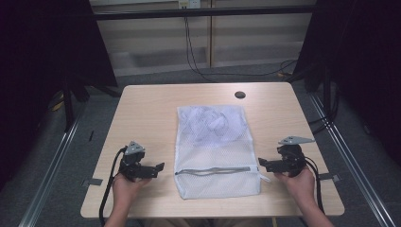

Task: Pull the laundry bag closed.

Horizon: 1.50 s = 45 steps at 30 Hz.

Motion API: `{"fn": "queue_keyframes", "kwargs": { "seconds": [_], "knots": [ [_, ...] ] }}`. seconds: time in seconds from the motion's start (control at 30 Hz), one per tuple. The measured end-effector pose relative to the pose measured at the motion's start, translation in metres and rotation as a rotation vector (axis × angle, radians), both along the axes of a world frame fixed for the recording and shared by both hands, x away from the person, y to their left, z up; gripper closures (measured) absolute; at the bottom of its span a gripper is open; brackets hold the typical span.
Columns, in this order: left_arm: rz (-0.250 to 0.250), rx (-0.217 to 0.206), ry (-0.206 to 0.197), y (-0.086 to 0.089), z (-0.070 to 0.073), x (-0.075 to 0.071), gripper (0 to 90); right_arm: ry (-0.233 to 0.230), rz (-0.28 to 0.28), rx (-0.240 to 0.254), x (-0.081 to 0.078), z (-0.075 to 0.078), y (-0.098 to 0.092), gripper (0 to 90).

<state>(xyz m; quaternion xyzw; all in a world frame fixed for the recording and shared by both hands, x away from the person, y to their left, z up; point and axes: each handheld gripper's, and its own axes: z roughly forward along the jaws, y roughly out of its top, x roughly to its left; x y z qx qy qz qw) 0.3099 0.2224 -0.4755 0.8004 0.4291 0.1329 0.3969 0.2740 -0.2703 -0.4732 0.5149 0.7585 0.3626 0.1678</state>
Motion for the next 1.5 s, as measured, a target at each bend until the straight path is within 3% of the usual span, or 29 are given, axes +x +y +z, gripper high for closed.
{"fn": "queue_keyframes", "kwargs": {
  "seconds": [0.03,0.13,0.27,0.4,0.53,0.73,0.83,1.07,1.5],
  "knots": [
    [-0.002,-0.005,0.005,0.0,0.001,0.0,6.5,-0.009,0.016,0.024,-0.002,0.004,0.006,10.3],
    [-0.005,0.008,0.02,0.001,0.003,-0.002,6.6,-0.008,0.027,0.035,-0.003,0.008,0.012,9.8],
    [-0.018,-0.007,0.06,0.003,0.004,-0.001,6.5,-0.013,0.06,0.005,-0.004,0.015,0.027,9.2],
    [-0.034,-0.01,0.083,0.003,0.004,-0.002,7.2,0.011,0.081,0.03,-0.003,0.02,0.04,11.5],
    [-0.041,-0.037,0.094,0.003,0.006,-0.003,7.6,0.026,0.109,0.02,-0.003,0.023,0.055,12.0],
    [-0.077,-0.042,0.118,-0.002,0.006,-0.003,9.6,0.062,0.149,0.01,-0.002,0.025,0.081,12.7],
    [-0.079,-0.042,0.13,-0.003,0.005,-0.003,9.7,0.072,0.157,0.029,-0.001,0.025,0.09,13.8],
    [-0.081,-0.034,0.142,-0.002,0.005,-0.003,10.1,0.1,0.172,0.073,0.004,0.026,0.105,17.5],
    [-0.075,-0.035,0.145,0.001,0.007,-0.004,10.1,0.13,0.191,0.08,0.012,0.026,0.129,17.9]
  ]
}}
